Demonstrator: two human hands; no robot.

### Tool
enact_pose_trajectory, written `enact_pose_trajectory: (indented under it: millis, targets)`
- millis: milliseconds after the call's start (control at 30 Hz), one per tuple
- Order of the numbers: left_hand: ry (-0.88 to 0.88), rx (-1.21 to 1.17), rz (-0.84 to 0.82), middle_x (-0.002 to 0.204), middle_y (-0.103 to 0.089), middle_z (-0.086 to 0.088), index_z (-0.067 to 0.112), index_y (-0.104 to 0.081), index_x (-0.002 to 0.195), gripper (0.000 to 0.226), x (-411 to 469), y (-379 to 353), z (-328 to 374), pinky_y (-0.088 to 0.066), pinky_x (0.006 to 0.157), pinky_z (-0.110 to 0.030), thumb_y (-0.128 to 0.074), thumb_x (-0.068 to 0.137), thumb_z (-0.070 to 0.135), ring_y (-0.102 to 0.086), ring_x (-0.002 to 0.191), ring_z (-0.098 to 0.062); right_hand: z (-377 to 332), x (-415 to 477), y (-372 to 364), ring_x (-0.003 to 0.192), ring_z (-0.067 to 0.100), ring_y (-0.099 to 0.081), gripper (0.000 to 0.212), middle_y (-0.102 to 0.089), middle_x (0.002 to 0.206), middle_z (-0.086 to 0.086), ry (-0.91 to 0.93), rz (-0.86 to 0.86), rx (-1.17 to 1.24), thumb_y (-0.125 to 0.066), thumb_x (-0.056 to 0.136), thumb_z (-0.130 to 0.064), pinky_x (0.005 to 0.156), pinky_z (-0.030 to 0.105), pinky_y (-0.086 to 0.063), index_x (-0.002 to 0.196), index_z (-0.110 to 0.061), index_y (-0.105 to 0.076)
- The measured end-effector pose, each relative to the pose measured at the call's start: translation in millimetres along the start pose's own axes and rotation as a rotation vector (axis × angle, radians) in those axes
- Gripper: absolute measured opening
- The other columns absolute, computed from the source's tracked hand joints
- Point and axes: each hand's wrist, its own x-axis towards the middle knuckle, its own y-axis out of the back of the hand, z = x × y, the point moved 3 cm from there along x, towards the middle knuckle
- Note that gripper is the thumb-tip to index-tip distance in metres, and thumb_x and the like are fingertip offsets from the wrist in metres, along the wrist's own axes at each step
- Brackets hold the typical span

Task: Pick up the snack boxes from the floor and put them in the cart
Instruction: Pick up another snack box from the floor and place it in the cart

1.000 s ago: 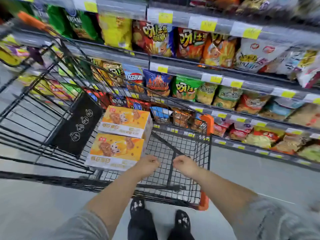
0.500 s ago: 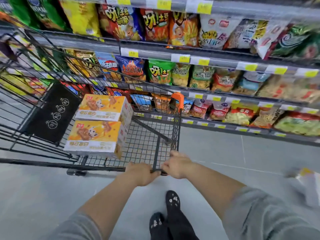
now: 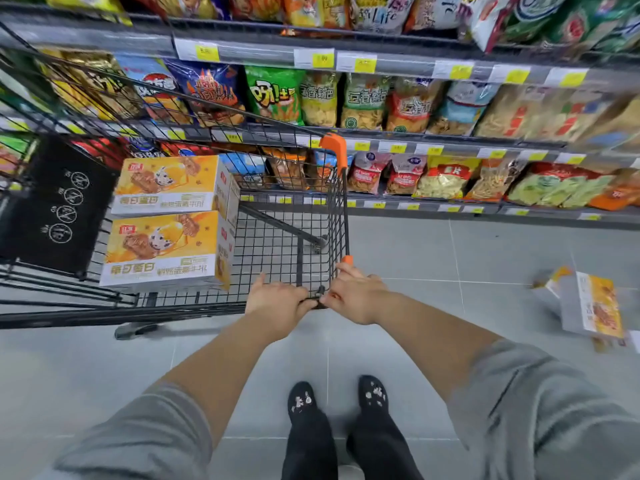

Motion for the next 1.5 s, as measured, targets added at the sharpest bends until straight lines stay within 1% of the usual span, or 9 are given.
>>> enact_pose_trajectory:
  millis: [100,200,467,667,767,833,967,1367,1500]
  targets:
    - [0.012,-0.016,0.006,0.115,-0.065,0.002,0.030,-0.057,0.111,0.041,8,0,17,-0.010,0.117,-0.048,-0.028,0.097,0.055,-0.053,0.119,-0.020,17,-8,0,0.148,0.008,0.003,0.045,-0.030,0.152,-0.005,-0.008,0.006,0.012,-0.027,0.099,-0.050,0.109,0.051,-0.023,0.122,-0.021,-0.053]
    - [0.038,-0.053,0.035,0.110,-0.065,0.003,0.029,-0.057,0.103,0.040,14,-2,31,-0.009,0.118,-0.046,-0.034,0.093,0.061,-0.053,0.116,-0.018,35,-16,-2,0.148,0.007,0.004,0.046,-0.029,0.153,-0.005,-0.008,0.000,0.026,-0.027,0.099,-0.051,0.110,0.052,-0.022,0.124,-0.021,-0.053]
    - [0.120,-0.018,0.062,0.108,-0.064,0.005,0.028,-0.053,0.101,0.041,22,-8,86,-0.025,0.114,-0.035,-0.057,0.081,0.063,-0.055,0.110,-0.019,86,-48,-16,0.149,0.011,0.001,0.048,-0.029,0.154,-0.002,0.072,-0.007,-0.015,-0.026,0.100,-0.049,0.110,0.047,-0.022,0.128,-0.019,-0.050]
    - [0.168,-0.013,0.064,0.104,-0.066,0.006,0.026,-0.052,0.100,0.034,30,-13,146,-0.037,0.098,-0.034,-0.059,0.084,0.055,-0.058,0.100,-0.019,143,-67,-28,0.147,0.014,-0.004,0.049,-0.031,0.153,-0.003,0.136,0.008,-0.055,-0.025,0.100,-0.050,0.109,0.045,-0.024,0.129,-0.019,-0.049]
    - [0.186,-0.035,0.081,0.099,-0.065,0.005,0.027,-0.052,0.097,0.032,36,-14,177,-0.040,0.073,-0.030,-0.061,0.082,0.053,-0.060,0.095,-0.019,173,-80,-28,0.147,0.014,-0.005,0.048,-0.033,0.151,-0.004,0.150,0.013,-0.072,-0.025,0.100,-0.050,0.109,0.046,-0.025,0.128,-0.019,-0.049]
    - [0.183,-0.041,0.085,0.096,-0.064,0.005,0.027,-0.052,0.096,0.031,41,-14,199,-0.037,0.068,-0.028,-0.062,0.082,0.052,-0.060,0.093,-0.019,193,-88,-28,0.147,0.013,-0.005,0.048,-0.033,0.151,-0.003,0.144,0.014,-0.063,-0.025,0.100,-0.050,0.110,0.047,-0.026,0.127,-0.019,-0.050]
    - [0.180,-0.080,0.084,0.088,-0.061,0.006,0.027,-0.052,0.097,0.030,49,-11,241,-0.038,0.067,-0.027,-0.063,0.082,0.051,-0.061,0.091,-0.020,232,-106,-27,0.147,0.011,-0.005,0.046,-0.033,0.151,-0.003,0.134,0.027,-0.048,-0.027,0.100,-0.049,0.108,0.046,-0.028,0.126,-0.019,-0.050]
    - [0.096,-0.102,0.097,0.097,-0.066,-0.002,0.022,-0.050,0.106,0.037,85,-3,325,-0.038,0.067,-0.029,-0.062,0.083,0.049,-0.062,0.094,-0.026,317,-135,-20,0.148,0.006,0.003,0.044,-0.033,0.152,-0.005,0.033,0.055,0.006,-0.028,0.101,-0.047,0.110,0.052,-0.027,0.120,-0.018,-0.055]
    - [0.085,-0.132,0.080,0.087,-0.059,0.001,0.024,-0.047,0.099,0.034,96,0,340,-0.036,0.066,-0.028,-0.063,0.082,0.048,-0.062,0.093,-0.026,336,-137,-18,0.148,0.003,0.004,0.039,-0.032,0.152,-0.009,0.005,0.076,0.037,-0.030,0.101,-0.047,0.110,0.049,-0.027,0.117,-0.022,-0.055]
